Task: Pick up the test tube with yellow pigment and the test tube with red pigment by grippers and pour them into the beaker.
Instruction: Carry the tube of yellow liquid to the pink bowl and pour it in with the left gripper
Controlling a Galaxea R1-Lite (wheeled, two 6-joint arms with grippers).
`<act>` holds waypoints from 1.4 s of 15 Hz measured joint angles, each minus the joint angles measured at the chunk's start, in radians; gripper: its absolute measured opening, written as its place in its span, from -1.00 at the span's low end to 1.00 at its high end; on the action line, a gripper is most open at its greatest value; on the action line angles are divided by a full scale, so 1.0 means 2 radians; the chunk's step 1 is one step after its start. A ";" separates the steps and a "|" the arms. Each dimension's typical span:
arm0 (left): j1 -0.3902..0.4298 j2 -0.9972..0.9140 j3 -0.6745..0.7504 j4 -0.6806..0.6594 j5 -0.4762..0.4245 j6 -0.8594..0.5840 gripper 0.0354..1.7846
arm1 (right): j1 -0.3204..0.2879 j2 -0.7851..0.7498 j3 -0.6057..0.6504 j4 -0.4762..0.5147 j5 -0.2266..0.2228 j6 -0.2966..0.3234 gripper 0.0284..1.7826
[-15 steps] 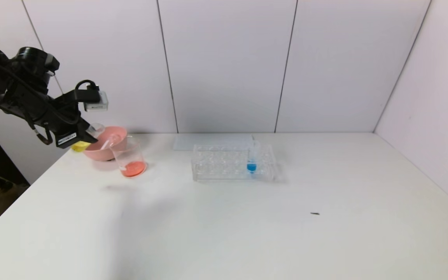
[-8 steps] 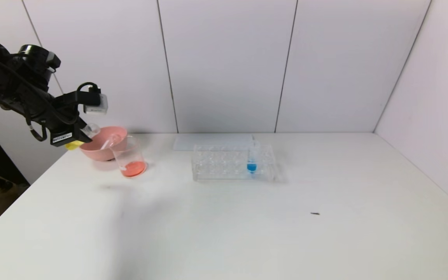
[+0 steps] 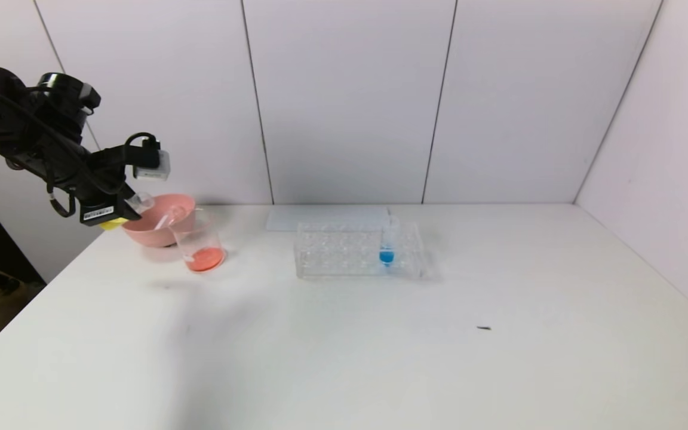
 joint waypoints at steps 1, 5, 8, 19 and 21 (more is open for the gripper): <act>-0.002 0.001 0.000 0.000 0.002 0.000 -0.54 | 0.000 0.000 0.000 0.000 0.000 0.000 0.91; -0.009 0.004 -0.001 0.000 0.012 0.001 -0.54 | 0.000 0.000 0.000 0.000 0.000 0.000 0.91; -0.015 0.006 -0.001 0.000 0.013 0.001 -0.54 | 0.000 0.000 0.000 0.000 0.000 0.000 0.91; -0.028 0.008 -0.003 0.001 0.027 0.002 -0.54 | 0.000 0.000 0.000 0.000 0.000 0.000 0.91; -0.031 0.008 -0.003 0.001 0.030 0.003 -0.54 | 0.000 0.000 0.000 0.000 0.000 0.000 0.91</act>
